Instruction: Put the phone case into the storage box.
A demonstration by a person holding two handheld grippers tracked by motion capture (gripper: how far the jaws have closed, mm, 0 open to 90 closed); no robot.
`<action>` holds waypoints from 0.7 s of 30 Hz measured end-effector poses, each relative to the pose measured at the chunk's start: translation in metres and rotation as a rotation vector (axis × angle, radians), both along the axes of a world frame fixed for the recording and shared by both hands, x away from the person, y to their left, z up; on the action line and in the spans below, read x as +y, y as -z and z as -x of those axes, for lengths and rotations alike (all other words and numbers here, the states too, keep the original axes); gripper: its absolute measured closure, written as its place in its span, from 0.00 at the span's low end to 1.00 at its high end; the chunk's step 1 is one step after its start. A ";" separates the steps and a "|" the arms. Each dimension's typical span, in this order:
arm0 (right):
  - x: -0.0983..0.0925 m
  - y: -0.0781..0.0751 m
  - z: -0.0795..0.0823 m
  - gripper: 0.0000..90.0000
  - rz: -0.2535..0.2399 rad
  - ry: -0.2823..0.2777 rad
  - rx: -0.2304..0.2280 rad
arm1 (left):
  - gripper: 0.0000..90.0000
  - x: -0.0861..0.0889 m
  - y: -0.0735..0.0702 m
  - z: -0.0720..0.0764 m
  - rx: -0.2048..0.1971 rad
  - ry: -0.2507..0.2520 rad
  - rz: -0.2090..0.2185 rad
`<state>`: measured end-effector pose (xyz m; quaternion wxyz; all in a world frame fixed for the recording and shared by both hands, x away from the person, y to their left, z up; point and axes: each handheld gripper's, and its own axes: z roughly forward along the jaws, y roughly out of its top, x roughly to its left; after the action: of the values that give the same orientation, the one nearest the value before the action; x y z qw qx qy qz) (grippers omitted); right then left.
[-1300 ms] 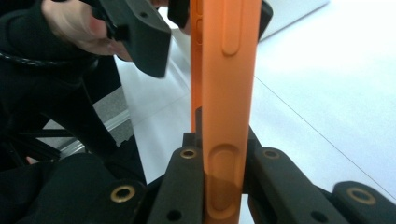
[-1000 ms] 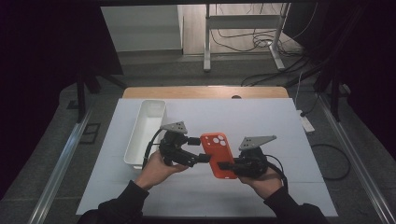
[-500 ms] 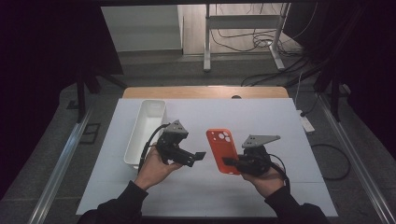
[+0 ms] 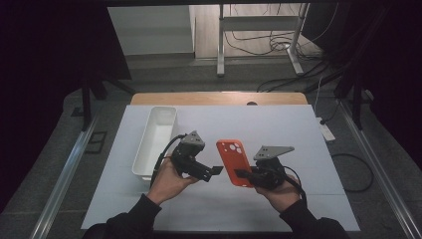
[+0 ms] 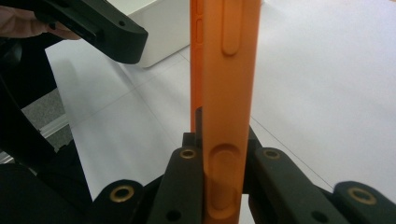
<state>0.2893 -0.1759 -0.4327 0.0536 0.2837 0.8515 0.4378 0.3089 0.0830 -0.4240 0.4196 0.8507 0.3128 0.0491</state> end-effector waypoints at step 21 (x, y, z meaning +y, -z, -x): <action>0.007 0.002 0.004 0.94 0.033 -0.011 -0.018 | 0.75 0.004 -0.001 -0.004 0.153 0.057 0.131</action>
<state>0.2849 -0.1687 -0.4345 0.0633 0.2740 0.8596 0.4267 0.3128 0.0874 -0.4232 0.4506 0.8312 0.3222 -0.0483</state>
